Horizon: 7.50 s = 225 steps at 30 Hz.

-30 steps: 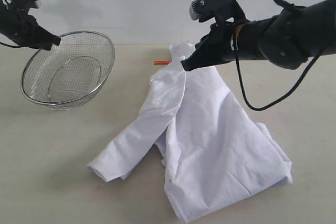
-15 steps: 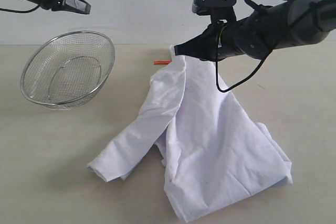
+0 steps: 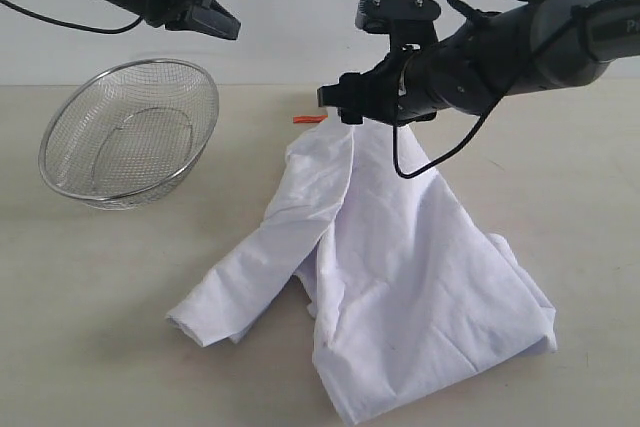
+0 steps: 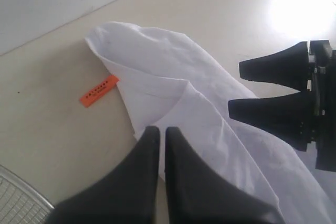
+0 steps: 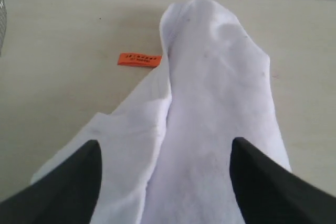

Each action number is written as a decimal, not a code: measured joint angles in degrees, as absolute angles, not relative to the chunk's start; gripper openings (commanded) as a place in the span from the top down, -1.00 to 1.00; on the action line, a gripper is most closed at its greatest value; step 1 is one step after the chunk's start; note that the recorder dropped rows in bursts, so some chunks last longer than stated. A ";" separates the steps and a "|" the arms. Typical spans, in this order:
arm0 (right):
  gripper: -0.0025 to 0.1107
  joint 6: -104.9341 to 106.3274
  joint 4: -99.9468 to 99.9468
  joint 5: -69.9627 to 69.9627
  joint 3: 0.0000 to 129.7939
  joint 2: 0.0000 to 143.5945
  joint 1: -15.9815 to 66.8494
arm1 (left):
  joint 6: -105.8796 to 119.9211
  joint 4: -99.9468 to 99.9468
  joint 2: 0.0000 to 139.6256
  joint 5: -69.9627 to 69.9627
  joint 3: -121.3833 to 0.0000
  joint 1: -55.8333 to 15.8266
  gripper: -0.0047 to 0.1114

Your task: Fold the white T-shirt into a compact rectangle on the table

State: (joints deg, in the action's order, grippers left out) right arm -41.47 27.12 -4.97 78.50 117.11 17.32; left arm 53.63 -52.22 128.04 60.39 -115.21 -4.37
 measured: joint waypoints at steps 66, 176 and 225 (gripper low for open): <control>0.96 -13.36 34.31 -26.51 80.41 92.34 1.81 | 57.07 -58.48 133.00 65.67 -115.21 -11.37 0.84; 0.96 20.13 -18.53 -47.67 101.85 130.88 10.34 | 30.67 -36.31 145.27 53.50 -116.40 -10.83 0.84; 0.96 36.56 -24.31 -68.80 106.62 133.63 18.96 | 44.16 -37.84 137.23 53.63 -101.19 -17.02 0.84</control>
State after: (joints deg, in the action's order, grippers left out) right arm 36.56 -24.31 -68.80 106.62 133.63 18.96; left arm 44.16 -37.84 137.23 53.63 -101.19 -17.02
